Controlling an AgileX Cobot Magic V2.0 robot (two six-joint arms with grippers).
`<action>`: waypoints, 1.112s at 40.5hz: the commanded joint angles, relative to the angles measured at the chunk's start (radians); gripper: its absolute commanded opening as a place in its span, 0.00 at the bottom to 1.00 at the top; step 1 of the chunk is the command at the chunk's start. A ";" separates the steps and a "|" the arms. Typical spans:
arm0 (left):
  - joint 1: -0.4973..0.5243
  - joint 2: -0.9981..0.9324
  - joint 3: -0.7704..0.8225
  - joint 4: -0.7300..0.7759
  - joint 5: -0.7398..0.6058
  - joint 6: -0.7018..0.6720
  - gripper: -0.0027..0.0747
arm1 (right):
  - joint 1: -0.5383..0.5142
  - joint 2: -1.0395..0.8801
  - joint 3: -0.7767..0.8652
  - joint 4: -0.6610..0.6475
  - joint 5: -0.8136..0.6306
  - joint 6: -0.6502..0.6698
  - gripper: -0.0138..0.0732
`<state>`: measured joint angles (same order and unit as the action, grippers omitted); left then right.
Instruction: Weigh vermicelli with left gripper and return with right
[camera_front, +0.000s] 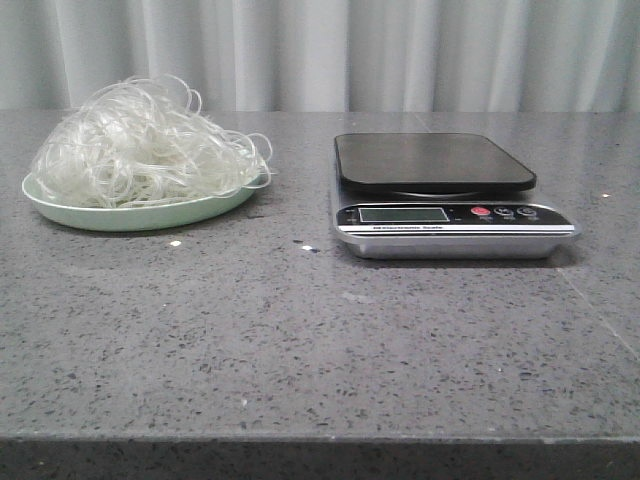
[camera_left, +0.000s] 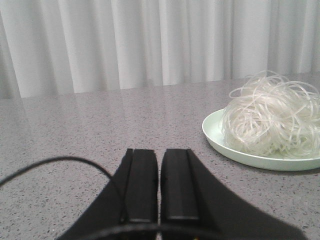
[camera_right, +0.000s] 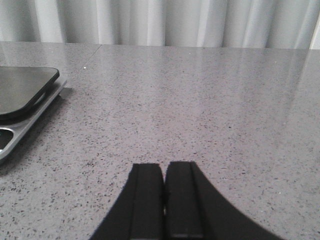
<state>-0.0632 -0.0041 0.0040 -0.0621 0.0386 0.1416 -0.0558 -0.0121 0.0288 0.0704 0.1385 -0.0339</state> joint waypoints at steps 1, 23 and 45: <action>0.003 -0.019 0.005 -0.007 -0.083 -0.012 0.22 | -0.007 -0.014 -0.009 0.005 -0.089 -0.004 0.33; 0.003 -0.019 0.005 -0.007 -0.083 -0.012 0.22 | -0.007 -0.014 -0.009 0.005 -0.089 -0.004 0.33; 0.003 0.003 -0.176 -0.087 -0.326 -0.012 0.22 | -0.007 -0.014 -0.009 0.005 -0.089 -0.004 0.33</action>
<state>-0.0632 -0.0041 -0.0506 -0.1437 -0.2456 0.1416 -0.0558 -0.0121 0.0288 0.0704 0.1385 -0.0339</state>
